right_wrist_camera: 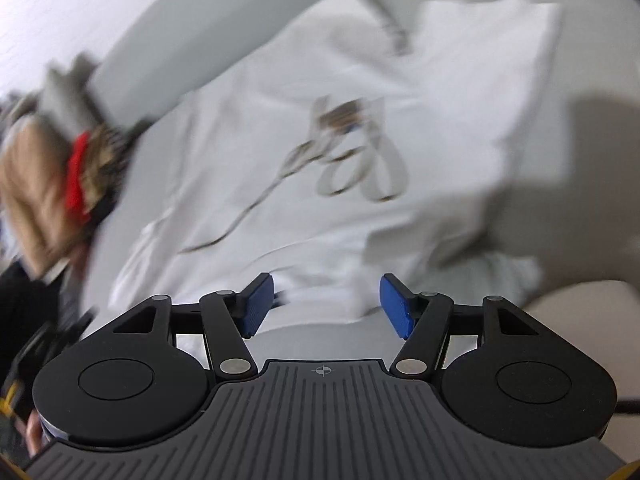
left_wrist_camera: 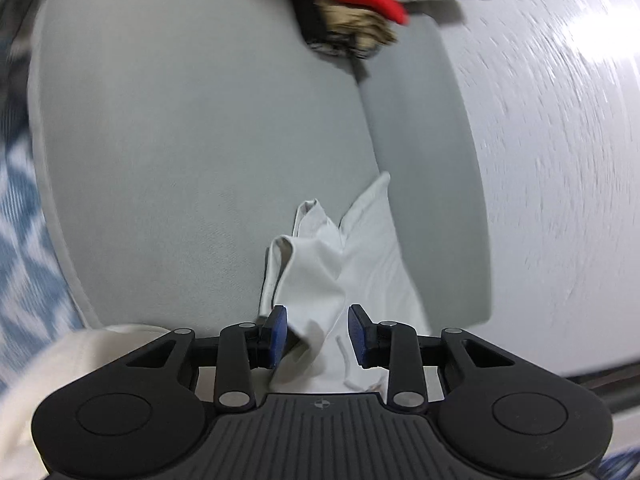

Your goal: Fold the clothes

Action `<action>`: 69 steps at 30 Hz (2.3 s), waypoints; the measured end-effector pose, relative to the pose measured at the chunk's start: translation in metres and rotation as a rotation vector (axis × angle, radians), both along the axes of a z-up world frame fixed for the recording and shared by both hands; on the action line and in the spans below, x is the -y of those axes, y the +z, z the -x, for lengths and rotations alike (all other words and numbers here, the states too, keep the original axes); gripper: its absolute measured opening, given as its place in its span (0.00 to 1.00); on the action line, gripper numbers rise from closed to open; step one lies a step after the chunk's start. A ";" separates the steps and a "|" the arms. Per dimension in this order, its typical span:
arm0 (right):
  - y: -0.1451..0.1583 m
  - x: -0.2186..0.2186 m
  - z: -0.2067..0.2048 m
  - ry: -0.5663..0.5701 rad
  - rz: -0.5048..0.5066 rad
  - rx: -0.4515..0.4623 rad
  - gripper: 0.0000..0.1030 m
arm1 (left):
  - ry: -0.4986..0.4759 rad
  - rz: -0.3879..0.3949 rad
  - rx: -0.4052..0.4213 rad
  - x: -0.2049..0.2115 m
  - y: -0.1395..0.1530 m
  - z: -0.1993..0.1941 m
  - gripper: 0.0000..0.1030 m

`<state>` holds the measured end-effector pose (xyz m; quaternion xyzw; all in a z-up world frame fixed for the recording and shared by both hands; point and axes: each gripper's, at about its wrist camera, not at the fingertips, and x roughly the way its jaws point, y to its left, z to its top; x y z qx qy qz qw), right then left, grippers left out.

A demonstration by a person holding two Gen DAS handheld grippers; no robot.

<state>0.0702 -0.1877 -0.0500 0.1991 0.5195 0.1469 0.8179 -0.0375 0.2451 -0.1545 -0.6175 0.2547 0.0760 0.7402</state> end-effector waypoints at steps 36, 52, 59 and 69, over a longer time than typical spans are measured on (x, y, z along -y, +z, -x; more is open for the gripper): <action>-0.032 -0.039 -0.021 0.159 0.068 0.021 0.62 | -0.019 -0.544 -0.060 -0.009 0.018 -0.010 0.16; -0.035 -0.039 -0.022 0.151 0.050 0.014 0.63 | 0.054 -0.315 -0.155 -0.046 -0.015 -0.057 0.00; -0.034 -0.045 -0.022 0.172 0.084 0.025 0.66 | 0.023 -0.828 -0.143 -0.013 0.032 -0.045 0.00; -0.003 0.022 -0.006 -0.030 -0.040 0.029 0.68 | -0.091 -0.745 -0.360 -0.003 0.043 -0.052 0.26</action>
